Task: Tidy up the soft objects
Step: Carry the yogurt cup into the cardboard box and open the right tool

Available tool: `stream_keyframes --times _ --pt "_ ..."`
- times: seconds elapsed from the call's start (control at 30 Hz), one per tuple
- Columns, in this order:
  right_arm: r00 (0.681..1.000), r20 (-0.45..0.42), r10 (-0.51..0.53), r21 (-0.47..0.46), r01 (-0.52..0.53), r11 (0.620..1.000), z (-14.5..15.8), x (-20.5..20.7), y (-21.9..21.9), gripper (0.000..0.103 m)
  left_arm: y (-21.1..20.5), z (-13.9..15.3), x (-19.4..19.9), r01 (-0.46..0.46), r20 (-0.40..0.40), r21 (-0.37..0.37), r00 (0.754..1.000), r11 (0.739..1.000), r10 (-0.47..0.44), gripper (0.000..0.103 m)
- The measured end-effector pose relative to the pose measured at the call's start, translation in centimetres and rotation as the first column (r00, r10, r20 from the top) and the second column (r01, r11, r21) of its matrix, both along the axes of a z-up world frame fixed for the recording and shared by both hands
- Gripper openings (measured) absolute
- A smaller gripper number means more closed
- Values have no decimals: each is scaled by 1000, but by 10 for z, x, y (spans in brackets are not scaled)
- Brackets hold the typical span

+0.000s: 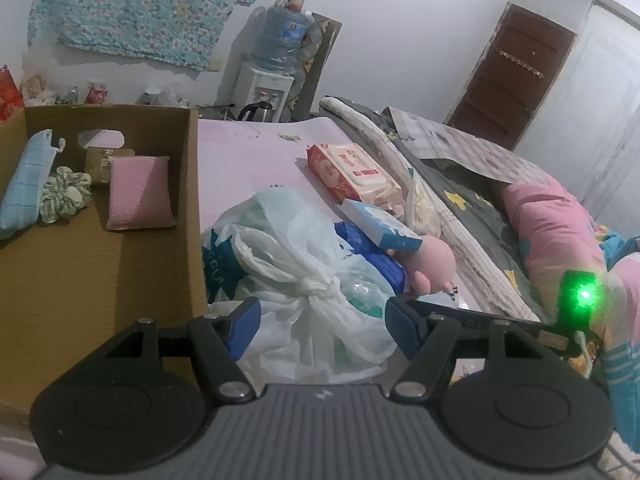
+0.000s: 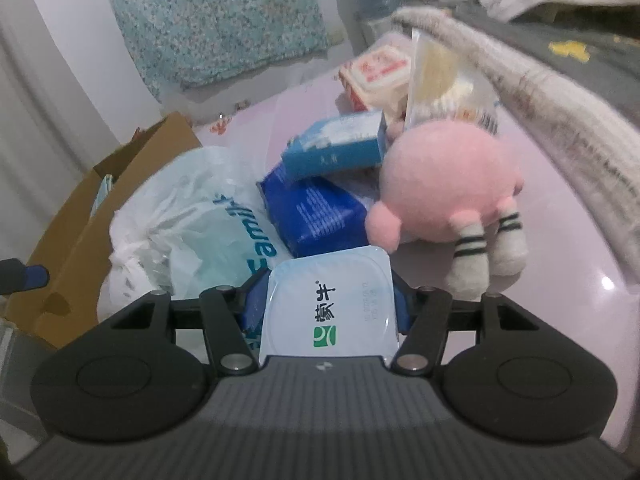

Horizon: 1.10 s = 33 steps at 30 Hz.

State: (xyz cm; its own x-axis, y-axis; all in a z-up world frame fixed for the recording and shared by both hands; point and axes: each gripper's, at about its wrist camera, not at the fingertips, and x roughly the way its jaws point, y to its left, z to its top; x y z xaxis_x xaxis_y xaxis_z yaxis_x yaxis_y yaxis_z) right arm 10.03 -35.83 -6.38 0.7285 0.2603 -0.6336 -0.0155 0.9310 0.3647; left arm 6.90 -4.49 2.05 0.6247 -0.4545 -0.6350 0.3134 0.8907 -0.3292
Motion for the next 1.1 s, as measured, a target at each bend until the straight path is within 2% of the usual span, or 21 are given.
stream_keyframes --times 0.2,0.4,0.57,0.73,0.9,1.0,1.1 --pt "997 81 18 -44 -15 999 38 -15 7 58 16 8 -9 -31 28 -26 999 999 32 70" --pt "980 161 115 -52 -108 993 87 -7 31 58 45 18 -20 -100 59 -49 993 994 102 70" --pt "950 202 239 -38 -236 971 125 20 72 58 77 24 -28 -180 79 -69 980 981 185 70" --pt "902 219 372 -20 -377 926 160 69 135 58 116 27 -38 -272 92 -75 956 959 278 70" --pt "862 147 486 24 -494 869 169 133 216 58 159 27 -48 -376 84 -96 920 922 384 70" --pt "851 54 522 33 -524 851 157 173 269 58 184 26 -54 -430 75 -104 896 897 438 70" --pt "848 -34 529 14 -529 848 137 199 313 58 207 25 -60 -476 68 -108 872 873 485 70"
